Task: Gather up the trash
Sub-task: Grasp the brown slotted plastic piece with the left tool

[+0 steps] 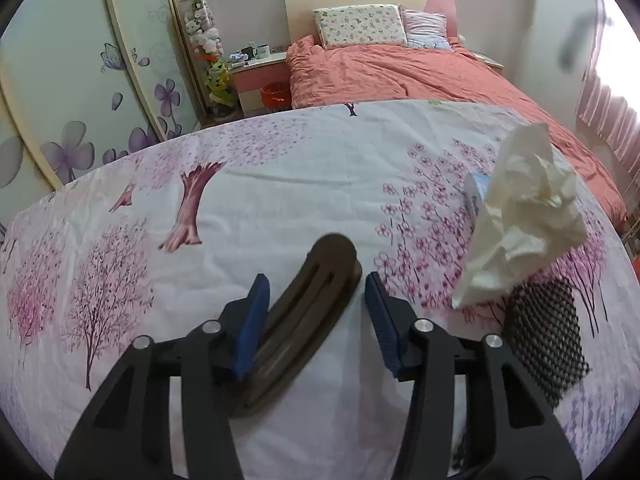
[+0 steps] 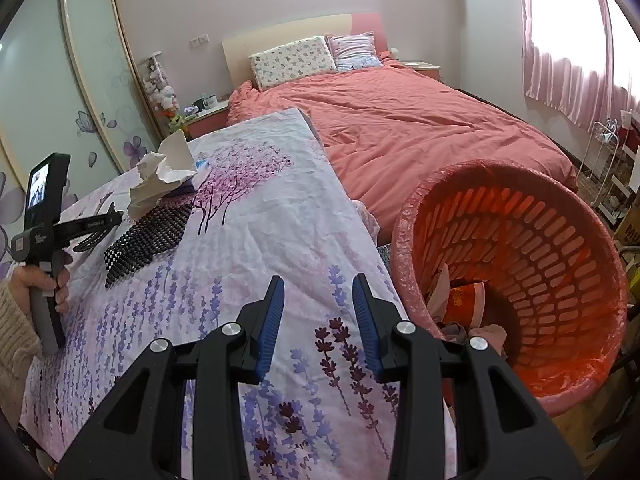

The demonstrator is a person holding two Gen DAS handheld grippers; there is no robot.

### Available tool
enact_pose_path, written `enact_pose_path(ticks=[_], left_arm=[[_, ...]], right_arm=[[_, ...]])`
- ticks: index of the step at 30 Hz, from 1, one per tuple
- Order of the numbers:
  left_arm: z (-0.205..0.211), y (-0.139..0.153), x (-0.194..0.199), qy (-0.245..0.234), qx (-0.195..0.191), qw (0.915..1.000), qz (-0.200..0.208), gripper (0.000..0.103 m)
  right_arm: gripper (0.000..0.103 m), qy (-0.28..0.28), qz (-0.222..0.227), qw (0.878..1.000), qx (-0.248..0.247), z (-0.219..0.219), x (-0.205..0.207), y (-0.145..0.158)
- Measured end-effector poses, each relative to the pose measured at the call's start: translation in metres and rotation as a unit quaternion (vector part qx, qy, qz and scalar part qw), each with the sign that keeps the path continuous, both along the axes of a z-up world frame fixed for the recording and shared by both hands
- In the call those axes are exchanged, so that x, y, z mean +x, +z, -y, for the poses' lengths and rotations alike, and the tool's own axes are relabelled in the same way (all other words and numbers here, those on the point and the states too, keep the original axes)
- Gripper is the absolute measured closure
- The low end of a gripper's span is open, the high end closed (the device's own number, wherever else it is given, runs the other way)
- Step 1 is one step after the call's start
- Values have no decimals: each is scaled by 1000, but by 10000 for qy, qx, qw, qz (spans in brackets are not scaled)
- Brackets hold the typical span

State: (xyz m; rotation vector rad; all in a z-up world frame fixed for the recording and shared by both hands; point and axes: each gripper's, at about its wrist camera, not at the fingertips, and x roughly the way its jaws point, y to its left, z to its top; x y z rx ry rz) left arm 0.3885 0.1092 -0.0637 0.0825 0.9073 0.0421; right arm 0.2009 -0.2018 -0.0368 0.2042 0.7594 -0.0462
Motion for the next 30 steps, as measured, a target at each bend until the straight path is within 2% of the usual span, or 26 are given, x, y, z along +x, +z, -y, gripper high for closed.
enact_pose_path(ticks=[4, 7, 10, 13, 15, 17, 19, 24, 30], left_arm=[[-8, 0, 0, -8, -73, 10000, -2, 69], [-17, 1, -11, -82, -29, 9999, -50, 72], [-34, 1, -27, -5, -15, 10000, -87, 72], [-48, 0, -42, 148, -103, 9998, -78, 67], [-51, 0, -50, 209, -266, 9994, -61, 64], [-50, -1, -55, 154, -256, 9996, -5, 65], [-51, 0, -57, 115, -307, 9995, 7, 70], [-58, 0, -57, 247, -449, 9987, -2, 69], [-57, 0, -55, 272, -373, 9989, -17, 67]], right_arm=[[66, 51, 0, 10000, -43, -4, 1, 1], [66, 132, 24, 9999, -54, -11, 2, 4], [66, 247, 49, 9997, -40, -20, 5, 5], [66, 402, 45, 9992, -40, -34, 9, 4], [66, 486, 33, 9988, -32, -43, 12, 4], [66, 582, 38, 9983, -34, -55, 15, 5], [66, 650, 47, 9979, -41, -65, 19, 7], [66, 829, -32, 9965, 96, -92, 33, 6], [66, 1039, -153, 9943, 159, -133, 49, 1]])
